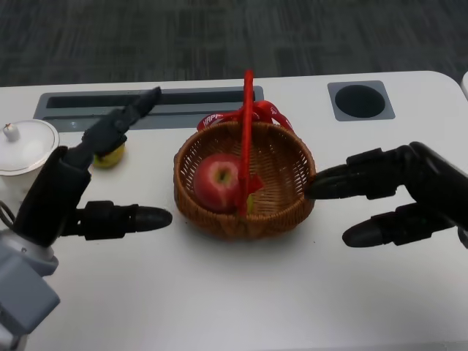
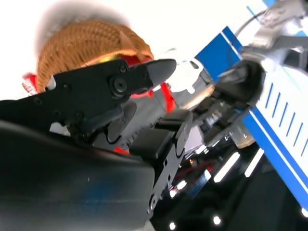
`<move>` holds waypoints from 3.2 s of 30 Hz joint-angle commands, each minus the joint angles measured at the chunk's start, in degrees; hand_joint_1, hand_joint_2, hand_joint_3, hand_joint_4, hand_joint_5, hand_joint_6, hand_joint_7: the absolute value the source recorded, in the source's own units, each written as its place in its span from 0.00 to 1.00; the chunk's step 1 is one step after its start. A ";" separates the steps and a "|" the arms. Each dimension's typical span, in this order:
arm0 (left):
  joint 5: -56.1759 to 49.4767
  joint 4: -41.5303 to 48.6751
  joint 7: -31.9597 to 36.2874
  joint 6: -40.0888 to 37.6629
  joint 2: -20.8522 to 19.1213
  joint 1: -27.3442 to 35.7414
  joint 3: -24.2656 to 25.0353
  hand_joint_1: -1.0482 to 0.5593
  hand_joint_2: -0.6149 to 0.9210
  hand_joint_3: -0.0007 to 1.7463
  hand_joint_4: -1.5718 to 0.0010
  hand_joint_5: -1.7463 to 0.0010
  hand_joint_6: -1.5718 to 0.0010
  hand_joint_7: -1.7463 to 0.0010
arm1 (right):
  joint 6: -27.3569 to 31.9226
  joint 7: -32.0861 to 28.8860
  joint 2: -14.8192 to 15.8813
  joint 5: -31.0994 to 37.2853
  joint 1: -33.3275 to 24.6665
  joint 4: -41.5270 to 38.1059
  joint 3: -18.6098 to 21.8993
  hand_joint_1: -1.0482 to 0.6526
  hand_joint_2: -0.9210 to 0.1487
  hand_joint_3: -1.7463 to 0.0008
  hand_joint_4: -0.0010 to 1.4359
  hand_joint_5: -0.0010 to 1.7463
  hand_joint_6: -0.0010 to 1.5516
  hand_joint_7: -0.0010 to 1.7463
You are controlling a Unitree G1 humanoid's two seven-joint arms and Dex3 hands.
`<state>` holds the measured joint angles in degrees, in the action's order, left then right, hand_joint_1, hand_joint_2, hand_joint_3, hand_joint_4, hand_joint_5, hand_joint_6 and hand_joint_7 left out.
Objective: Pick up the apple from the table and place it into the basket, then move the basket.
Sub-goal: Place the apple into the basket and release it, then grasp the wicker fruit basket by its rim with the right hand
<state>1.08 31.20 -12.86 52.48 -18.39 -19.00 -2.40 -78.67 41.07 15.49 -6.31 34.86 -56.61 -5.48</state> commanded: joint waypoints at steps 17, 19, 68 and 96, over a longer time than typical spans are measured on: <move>6.56 -15.11 -9.24 -5.30 -3.67 15.20 3.81 0.31 0.85 0.00 0.57 0.96 0.60 0.97 | 11.74 -40.96 3.94 45.81 16.45 -13.09 -14.76 0.12 0.05 1.00 0.37 0.00 0.29 0.00; 6.59 -15.71 -9.41 -5.79 -3.57 15.67 3.88 0.32 0.84 0.00 0.56 0.97 0.59 0.97 | 13.39 -46.66 4.16 50.44 18.12 -13.99 -18.27 0.10 0.06 1.00 0.36 0.00 0.29 0.00; 0.51 -20.75 -1.86 1.58 6.55 23.36 5.65 0.33 0.85 0.00 0.42 0.98 0.50 0.99 | 33.70 -67.71 -7.38 71.02 33.91 -21.77 -50.28 0.54 0.10 0.99 0.64 0.02 0.51 0.01; -3.13 -24.98 2.22 1.70 8.93 26.61 6.49 0.31 0.86 0.00 0.41 0.99 0.48 0.99 | 32.96 -59.96 -5.49 64.13 29.56 -22.09 -44.40 0.44 0.00 0.96 0.72 0.01 0.56 0.00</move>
<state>-1.61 6.76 -11.72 53.92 -9.39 6.92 3.60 -45.24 -20.10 9.45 57.64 65.57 -78.43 -49.54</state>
